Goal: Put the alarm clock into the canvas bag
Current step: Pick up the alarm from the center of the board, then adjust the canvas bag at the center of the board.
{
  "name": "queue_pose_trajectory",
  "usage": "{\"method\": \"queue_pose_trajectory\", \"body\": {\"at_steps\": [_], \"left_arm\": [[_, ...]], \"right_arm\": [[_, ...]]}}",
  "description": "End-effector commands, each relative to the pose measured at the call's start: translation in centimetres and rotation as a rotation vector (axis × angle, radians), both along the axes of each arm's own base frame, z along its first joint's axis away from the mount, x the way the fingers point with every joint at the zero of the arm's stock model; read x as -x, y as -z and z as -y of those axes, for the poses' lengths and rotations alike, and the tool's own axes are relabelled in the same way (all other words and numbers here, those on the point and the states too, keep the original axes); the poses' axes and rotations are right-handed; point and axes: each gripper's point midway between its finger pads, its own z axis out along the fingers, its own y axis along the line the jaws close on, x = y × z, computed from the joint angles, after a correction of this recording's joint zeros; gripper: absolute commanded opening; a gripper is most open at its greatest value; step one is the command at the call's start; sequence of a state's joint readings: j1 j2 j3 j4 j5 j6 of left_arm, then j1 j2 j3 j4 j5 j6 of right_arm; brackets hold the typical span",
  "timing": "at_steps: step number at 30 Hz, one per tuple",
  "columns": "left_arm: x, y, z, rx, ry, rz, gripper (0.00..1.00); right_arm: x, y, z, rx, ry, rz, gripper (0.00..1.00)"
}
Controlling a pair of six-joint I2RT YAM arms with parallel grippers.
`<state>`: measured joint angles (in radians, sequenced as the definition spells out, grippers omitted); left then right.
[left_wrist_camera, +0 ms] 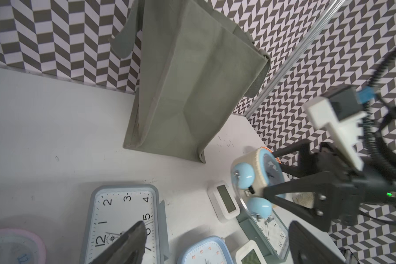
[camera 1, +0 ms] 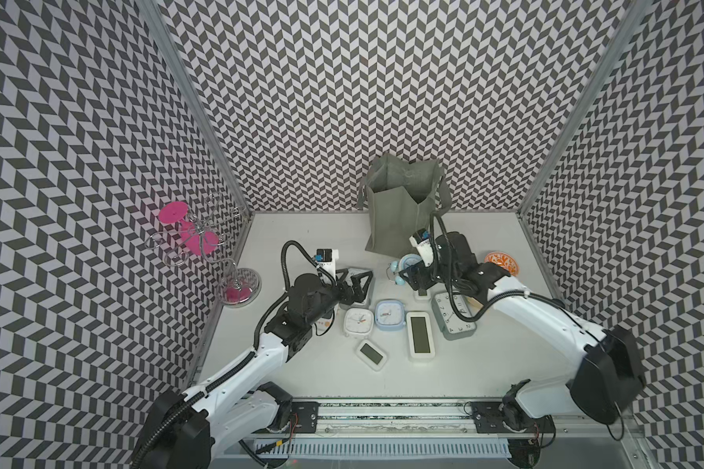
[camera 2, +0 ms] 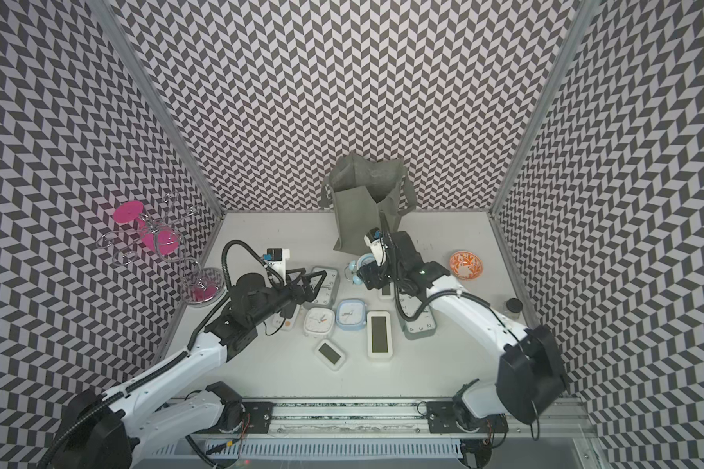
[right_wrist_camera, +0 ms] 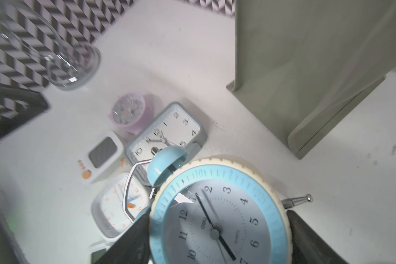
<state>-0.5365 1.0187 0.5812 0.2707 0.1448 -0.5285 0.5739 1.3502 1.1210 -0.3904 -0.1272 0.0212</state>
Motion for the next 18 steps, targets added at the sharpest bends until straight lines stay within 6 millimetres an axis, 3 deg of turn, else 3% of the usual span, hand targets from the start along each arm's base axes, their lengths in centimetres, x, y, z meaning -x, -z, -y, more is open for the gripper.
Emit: {"method": "queue_pose_trajectory", "body": {"at_steps": [1, 5, 9, 13, 18], "left_arm": [[-0.6, -5.7, 0.4, 0.116, -0.005, 0.104, 0.97], [-2.4, -10.2, 1.8, 0.147, 0.007, 0.162, 0.97], [-7.0, -13.8, 1.6, 0.058, -0.087, 0.208, 0.99], [-12.2, -16.0, 1.6, -0.060, -0.086, 0.207, 0.98], [-19.3, -15.5, -0.1, -0.129, -0.092, 0.177, 0.94]], "right_arm": [[1.0, -8.8, 0.2, -0.194, 0.008, 0.196, 0.53], [1.8, -17.1, 1.2, -0.273, 0.023, 0.338, 0.52], [1.4, -23.3, 2.1, -0.308, 0.066, 0.478, 0.53], [0.2, -27.7, 2.3, -0.308, 0.082, 0.573, 0.54], [-3.8, -29.9, 2.2, -0.273, 0.108, 0.599, 0.54]]}}
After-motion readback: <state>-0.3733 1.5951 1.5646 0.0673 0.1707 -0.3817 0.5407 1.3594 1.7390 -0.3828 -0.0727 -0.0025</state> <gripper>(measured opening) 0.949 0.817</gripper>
